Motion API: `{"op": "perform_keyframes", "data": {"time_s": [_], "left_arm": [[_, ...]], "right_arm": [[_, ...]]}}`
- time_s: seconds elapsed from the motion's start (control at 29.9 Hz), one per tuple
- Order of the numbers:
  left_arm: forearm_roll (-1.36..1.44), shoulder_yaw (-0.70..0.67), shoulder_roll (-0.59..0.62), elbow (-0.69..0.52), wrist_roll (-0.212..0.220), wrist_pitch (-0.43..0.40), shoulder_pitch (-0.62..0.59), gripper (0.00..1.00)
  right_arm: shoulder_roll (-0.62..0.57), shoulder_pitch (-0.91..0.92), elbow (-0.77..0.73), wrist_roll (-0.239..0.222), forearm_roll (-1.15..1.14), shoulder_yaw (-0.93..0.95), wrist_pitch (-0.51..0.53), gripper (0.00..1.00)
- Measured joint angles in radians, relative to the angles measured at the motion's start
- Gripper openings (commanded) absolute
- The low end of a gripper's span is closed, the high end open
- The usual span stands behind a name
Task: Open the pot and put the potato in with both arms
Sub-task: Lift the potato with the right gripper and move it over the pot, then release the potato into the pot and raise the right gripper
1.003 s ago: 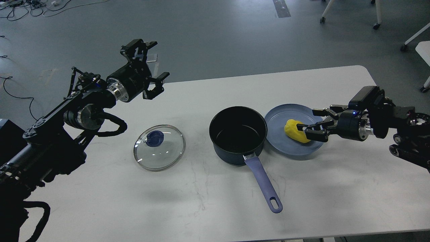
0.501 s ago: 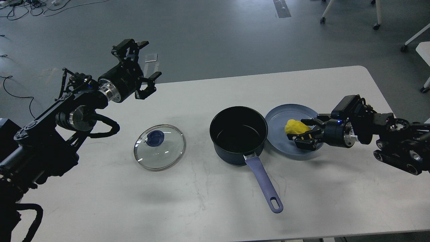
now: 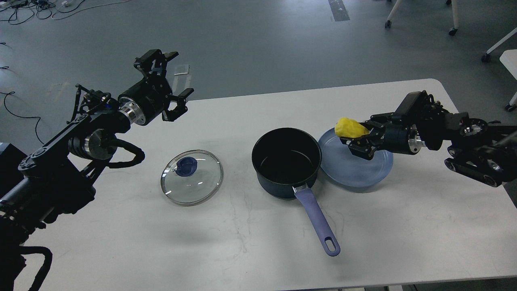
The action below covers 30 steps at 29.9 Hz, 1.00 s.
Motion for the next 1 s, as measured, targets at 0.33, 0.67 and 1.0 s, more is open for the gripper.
{"op": "perform_keyframes", "data": {"time_s": [0.33, 0.67, 1.0], "left_arm": [[0.001, 0.0, -0.003, 0.002, 0.001, -0.001, -0.007, 0.98], [-0.003, -0.01, 0.003, 0.001, 0.003, -0.002, -0.002, 0.98], [-0.002, -0.003, -0.008, 0.01, 0.002, 0.002, 0.006, 0.98]], "right_arm": [[0.25, 0.048, -0.003, 0.0, 0.002, -0.068, -0.014, 0.15], [0.313, 0.038, -0.025, 0.0, 0.058, -0.147, -0.009, 1.0], [0.294, 0.051, -0.005, 0.0, 0.481, -0.121, 0.002, 1.0]]}}
